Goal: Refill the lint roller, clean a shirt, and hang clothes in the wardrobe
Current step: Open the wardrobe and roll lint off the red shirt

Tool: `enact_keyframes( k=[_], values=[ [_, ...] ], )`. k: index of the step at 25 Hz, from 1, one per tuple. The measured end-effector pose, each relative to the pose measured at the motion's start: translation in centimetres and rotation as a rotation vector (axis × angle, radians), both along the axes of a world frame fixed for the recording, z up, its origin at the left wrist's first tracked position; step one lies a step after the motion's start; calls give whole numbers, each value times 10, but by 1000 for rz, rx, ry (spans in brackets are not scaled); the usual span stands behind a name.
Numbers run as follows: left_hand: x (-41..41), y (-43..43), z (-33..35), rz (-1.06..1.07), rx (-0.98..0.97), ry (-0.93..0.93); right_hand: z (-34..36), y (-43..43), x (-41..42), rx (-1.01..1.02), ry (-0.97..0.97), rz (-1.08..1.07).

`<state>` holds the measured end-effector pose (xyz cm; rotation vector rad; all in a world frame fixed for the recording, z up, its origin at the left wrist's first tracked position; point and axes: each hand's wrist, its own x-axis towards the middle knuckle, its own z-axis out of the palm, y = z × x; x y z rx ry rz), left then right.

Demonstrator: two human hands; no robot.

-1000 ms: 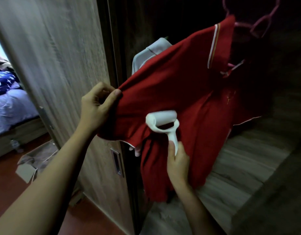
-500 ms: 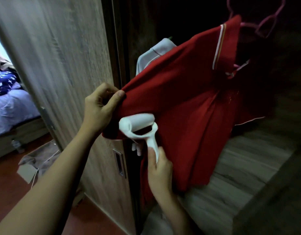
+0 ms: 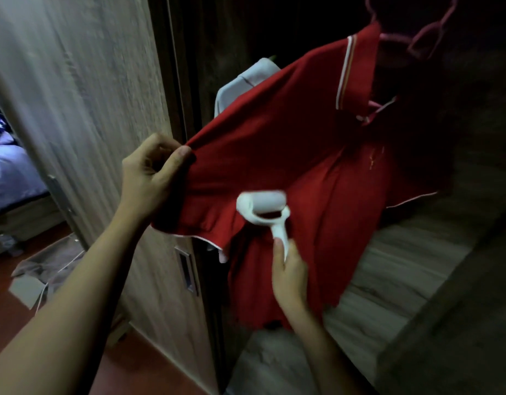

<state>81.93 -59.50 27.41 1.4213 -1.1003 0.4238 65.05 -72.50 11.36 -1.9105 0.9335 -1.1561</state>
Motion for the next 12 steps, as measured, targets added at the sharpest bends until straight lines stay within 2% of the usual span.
enact_keyframes(
  k=[2,6,8,10,12],
  values=[
    [2,0,-1,3,-6,-4,-15,-4,-11,1,66,42],
    [5,-2,-3,15,-27,13,40,-45,-19,-200,-232,-168],
    [6,-3,-4,30,-33,26,55,-65,-19,-232,-270,-235],
    [6,-5,-6,30,-34,41,26,-71,-17,-203,-89,-205],
    [7,-4,-7,36,-30,43,-34,-58,-20,-83,223,-121]
  ],
)
